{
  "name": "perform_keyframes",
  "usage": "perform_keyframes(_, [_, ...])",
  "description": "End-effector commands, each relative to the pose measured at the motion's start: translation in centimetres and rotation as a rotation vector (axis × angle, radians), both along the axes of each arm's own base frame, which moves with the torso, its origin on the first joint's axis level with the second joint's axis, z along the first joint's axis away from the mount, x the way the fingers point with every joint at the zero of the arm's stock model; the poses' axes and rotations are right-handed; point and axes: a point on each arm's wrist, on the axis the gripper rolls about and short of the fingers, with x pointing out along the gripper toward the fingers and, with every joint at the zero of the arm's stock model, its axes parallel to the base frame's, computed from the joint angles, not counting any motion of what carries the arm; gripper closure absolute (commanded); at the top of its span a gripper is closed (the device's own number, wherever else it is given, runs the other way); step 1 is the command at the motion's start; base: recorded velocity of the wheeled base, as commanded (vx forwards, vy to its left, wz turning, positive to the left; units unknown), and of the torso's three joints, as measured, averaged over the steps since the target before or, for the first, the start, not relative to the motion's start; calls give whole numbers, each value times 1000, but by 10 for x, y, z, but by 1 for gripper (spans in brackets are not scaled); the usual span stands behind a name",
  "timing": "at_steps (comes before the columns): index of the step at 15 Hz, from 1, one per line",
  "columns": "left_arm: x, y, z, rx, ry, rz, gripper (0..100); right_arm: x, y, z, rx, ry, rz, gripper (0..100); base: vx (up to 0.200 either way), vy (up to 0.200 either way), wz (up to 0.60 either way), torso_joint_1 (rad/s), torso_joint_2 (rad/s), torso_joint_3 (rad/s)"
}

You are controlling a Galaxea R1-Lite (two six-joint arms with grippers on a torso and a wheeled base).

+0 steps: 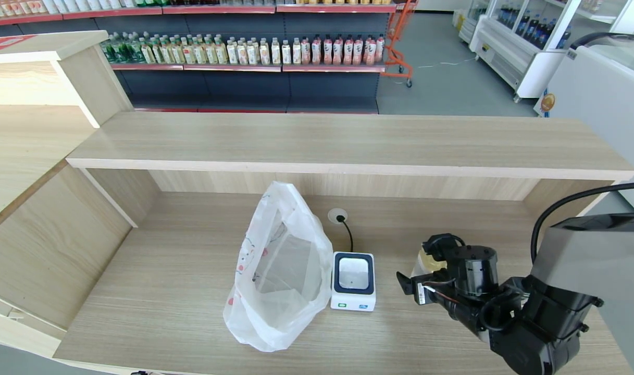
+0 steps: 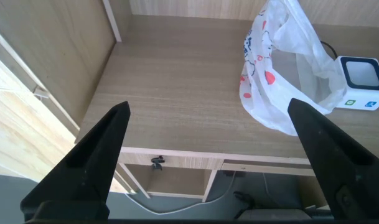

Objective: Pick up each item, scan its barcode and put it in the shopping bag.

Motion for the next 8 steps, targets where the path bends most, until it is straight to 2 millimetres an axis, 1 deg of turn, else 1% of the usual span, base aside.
perform_keyframes(1, [0,0,0,-1,-1,0,0,0,4,4,17,-26,10,0,0,0,0,0,0,0])
perform_keyframes(2, [0,0,0,-1,-1,0,0,0,4,5,27,-43,13,0,0,0,0,0,0,0])
perform_keyframes(3, [0,0,0,-1,-1,0,0,-1,2,5,26,-45,21,100,0,0,0,0,0,0])
perform_keyframes(8, [0,0,0,-1,-1,0,0,0,-7,1,-48,-33,39,100,0,0,0,0,0,0])
